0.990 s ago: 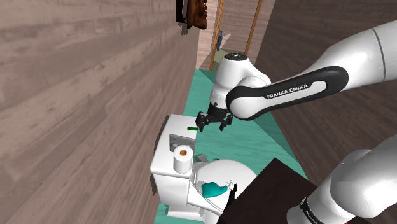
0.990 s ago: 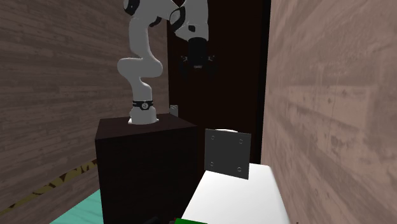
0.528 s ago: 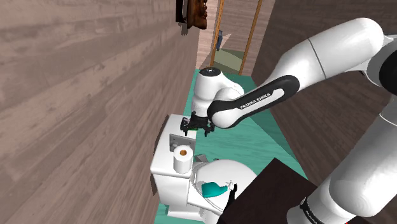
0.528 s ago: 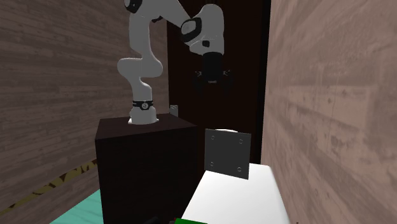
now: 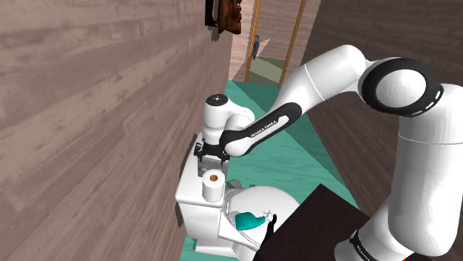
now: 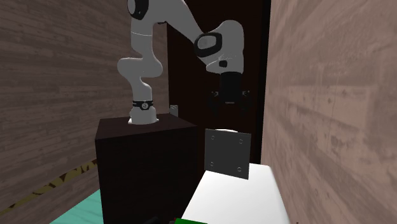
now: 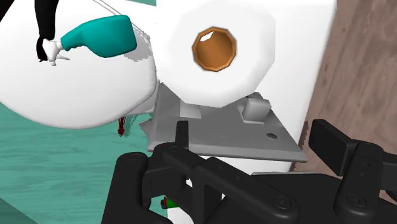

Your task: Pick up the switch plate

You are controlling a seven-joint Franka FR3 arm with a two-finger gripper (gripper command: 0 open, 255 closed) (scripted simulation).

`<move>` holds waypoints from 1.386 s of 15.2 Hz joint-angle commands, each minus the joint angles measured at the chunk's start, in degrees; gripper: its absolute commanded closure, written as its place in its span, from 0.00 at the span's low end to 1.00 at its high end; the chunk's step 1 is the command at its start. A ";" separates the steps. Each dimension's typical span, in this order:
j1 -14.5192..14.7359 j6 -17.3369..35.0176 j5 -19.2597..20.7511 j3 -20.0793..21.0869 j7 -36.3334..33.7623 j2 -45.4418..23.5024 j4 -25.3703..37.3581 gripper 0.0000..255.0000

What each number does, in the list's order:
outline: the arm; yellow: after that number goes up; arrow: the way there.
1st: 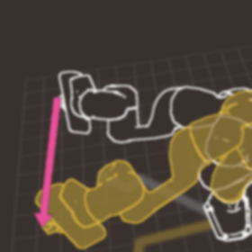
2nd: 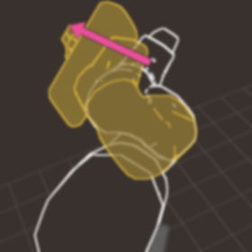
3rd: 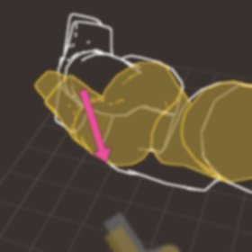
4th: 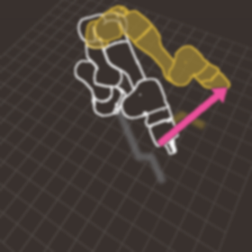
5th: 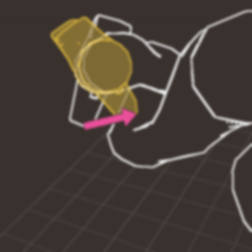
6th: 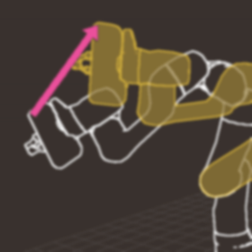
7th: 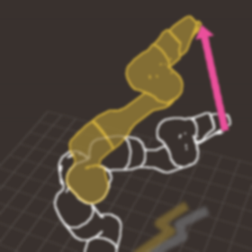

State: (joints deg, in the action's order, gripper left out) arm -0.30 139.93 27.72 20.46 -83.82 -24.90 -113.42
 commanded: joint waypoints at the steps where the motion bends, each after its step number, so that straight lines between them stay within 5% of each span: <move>1: 1.71 -0.04 1.88 -1.74 -3.10 -4.63 4.26 0.00; 4: 3.89 -0.90 3.12 -3.77 -6.01 -10.81 11.02 0.00; 13: 5.10 2.42 5.26 -5.53 -7.98 -15.10 11.87 0.00; 14: 5.10 2.38 5.25 -5.53 -7.95 -15.15 11.96 1.00; 21: 5.17 2.52 5.35 -5.58 -8.09 -15.16 11.81 1.00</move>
State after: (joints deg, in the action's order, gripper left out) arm 4.69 142.48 33.09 14.83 -91.69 -39.63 -100.68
